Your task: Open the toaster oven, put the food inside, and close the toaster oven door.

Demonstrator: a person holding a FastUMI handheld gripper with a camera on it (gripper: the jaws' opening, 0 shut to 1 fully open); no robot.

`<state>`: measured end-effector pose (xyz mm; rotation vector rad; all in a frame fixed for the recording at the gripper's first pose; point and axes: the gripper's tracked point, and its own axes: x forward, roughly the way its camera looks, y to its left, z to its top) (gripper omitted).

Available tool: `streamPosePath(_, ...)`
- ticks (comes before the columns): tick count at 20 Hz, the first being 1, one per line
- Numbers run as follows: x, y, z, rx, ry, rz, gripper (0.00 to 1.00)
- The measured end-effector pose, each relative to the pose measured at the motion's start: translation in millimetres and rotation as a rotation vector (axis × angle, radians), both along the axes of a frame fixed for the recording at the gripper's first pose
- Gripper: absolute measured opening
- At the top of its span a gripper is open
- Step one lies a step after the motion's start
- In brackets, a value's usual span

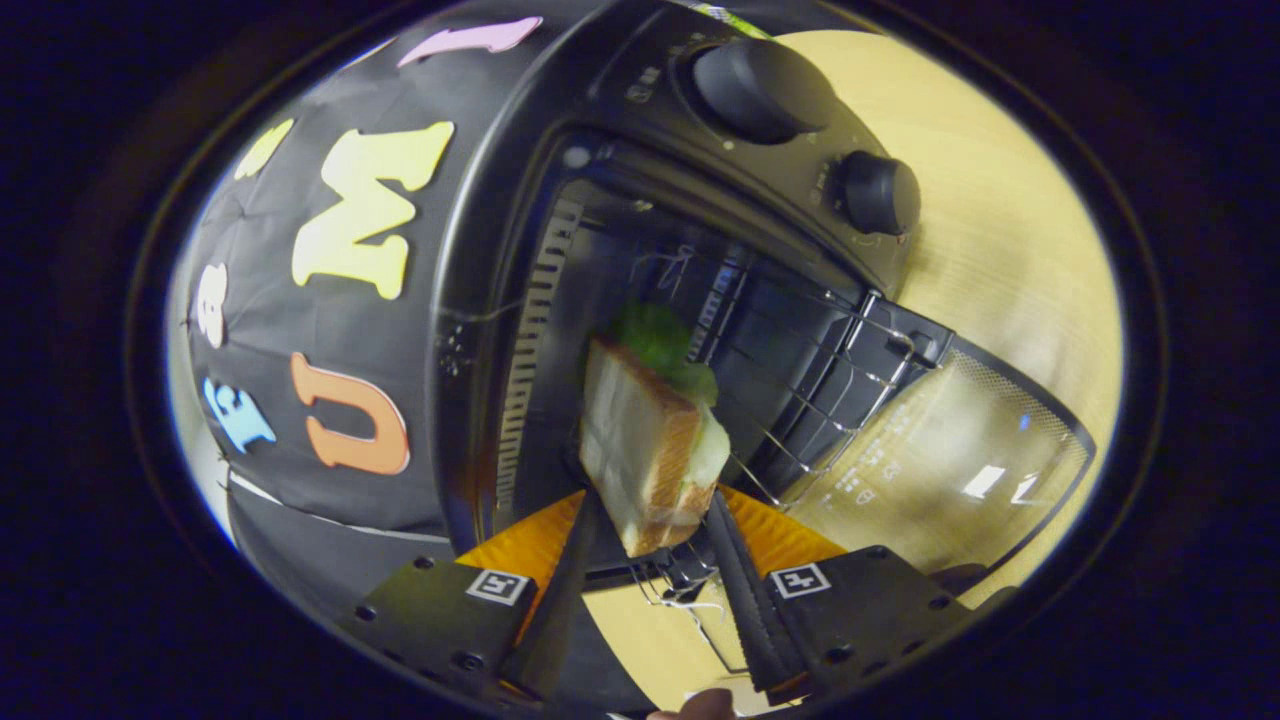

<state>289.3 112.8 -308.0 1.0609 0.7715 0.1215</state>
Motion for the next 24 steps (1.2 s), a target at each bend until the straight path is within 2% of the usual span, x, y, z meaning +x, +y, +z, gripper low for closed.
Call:
streamPosePath(2,-10,3,5,-0.074,0.003,0.039,0.84)
streamPosePath(6,-43,6,20,-0.186,-0.005,0.11,0.86)
streamPosePath(9,-79,-5,25,-0.436,-0.08,0.241,1.0)
streamPosePath(12,-120,-22,35,-0.712,-0.18,0.345,1.0)
streamPosePath(14,-147,-30,33,-0.813,-0.209,0.383,1.0)
streamPosePath(17,-183,-39,1,-0.876,-0.169,0.428,1.0)
streamPosePath(19,-197,-48,-23,-0.901,-0.129,0.421,1.0)
streamPosePath(24,-199,-62,-90,-0.959,-0.023,0.418,1.0)
